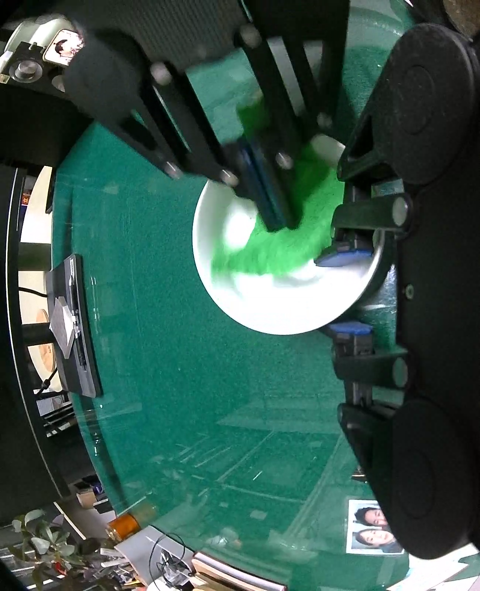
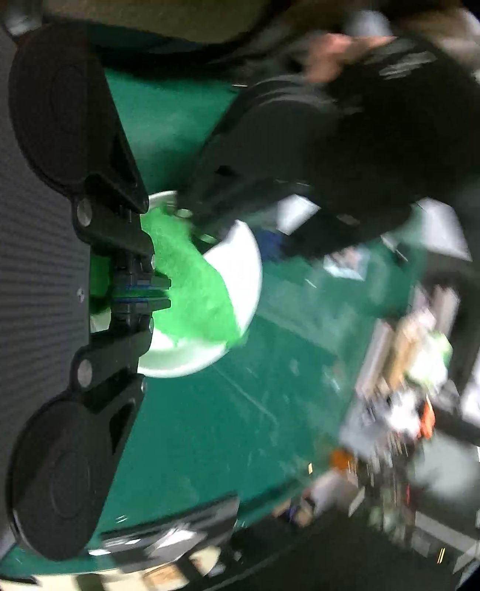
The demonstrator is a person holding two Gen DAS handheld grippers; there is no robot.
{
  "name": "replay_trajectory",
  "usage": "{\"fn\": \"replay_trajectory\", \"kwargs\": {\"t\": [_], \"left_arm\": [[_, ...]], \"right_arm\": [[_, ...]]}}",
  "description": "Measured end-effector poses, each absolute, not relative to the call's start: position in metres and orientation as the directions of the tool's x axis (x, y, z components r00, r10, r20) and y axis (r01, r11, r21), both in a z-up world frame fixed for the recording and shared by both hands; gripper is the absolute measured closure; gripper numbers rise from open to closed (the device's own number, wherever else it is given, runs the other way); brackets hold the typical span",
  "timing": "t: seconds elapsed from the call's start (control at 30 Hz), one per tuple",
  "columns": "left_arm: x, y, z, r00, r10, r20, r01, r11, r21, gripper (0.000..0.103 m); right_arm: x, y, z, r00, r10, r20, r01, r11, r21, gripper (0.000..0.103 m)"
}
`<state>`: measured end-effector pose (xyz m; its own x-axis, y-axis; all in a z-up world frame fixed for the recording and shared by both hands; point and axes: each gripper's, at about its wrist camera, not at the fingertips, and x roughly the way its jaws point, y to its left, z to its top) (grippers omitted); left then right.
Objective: Clean bowl
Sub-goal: 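Press the cloth into the bowl and scrub in circles with the right tool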
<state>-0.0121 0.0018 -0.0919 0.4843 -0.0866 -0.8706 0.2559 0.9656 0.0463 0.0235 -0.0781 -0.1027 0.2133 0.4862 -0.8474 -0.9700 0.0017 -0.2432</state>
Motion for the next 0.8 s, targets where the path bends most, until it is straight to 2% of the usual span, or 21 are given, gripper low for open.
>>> {"fn": "replay_trajectory", "kwargs": {"t": [0.2,0.3,0.4,0.43,0.53,0.63,0.7,0.8], "left_arm": [[-0.012,0.008,-0.093,0.485,-0.097,-0.869,0.235,0.972,0.022,0.070],[-0.012,0.009,-0.093,0.485,-0.100,-0.869,0.235,0.972,0.019,0.070],[-0.012,0.009,-0.093,0.482,-0.101,-0.870,0.238,0.971,0.020,0.070],[-0.012,0.009,-0.093,0.481,-0.100,-0.871,0.240,0.971,0.021,0.070],[-0.012,0.010,-0.092,0.479,-0.100,-0.872,0.238,0.971,0.019,0.070],[-0.013,0.010,-0.093,0.479,-0.100,-0.872,0.233,0.972,0.017,0.069],[-0.013,0.011,-0.093,0.479,-0.100,-0.872,0.229,0.973,0.015,0.066],[-0.014,0.013,-0.093,0.477,-0.104,-0.873,0.225,0.974,0.008,0.066]], "right_arm": [[0.031,-0.063,-0.096,0.209,0.452,-0.867,-0.965,-0.048,-0.258,0.097],[0.034,-0.060,-0.093,0.154,0.444,-0.882,-0.977,-0.065,-0.204,0.097],[0.039,-0.051,-0.097,0.101,0.398,-0.912,-0.978,-0.129,-0.164,0.088],[0.041,-0.047,-0.098,0.084,0.376,-0.923,-0.977,-0.150,-0.150,0.082],[0.045,-0.044,-0.099,0.074,0.379,-0.922,-0.971,-0.184,-0.153,0.075],[0.049,-0.040,-0.098,0.043,0.350,-0.936,-0.980,-0.166,-0.107,0.077],[0.051,-0.038,-0.097,-0.002,0.314,-0.950,-0.986,-0.161,-0.051,0.089],[0.049,-0.041,-0.097,-0.047,0.313,-0.949,-0.985,-0.174,-0.008,0.089]]}}
